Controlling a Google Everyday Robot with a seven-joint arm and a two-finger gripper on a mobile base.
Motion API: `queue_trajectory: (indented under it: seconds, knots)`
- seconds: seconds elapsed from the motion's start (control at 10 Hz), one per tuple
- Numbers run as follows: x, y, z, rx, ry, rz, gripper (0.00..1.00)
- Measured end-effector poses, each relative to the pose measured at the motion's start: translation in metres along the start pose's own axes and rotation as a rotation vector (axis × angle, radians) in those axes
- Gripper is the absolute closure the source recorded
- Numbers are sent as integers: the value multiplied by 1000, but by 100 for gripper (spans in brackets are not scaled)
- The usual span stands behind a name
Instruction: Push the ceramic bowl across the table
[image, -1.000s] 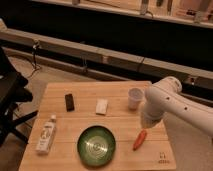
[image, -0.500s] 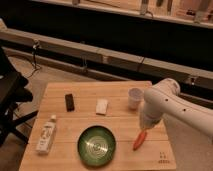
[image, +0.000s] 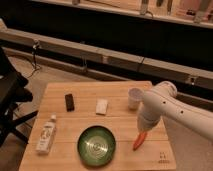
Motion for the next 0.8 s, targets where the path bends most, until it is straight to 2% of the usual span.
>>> queue_trajectory:
  seconds: [0.8]
  knots:
    - [-13,6,19,-10,-19,-42,98]
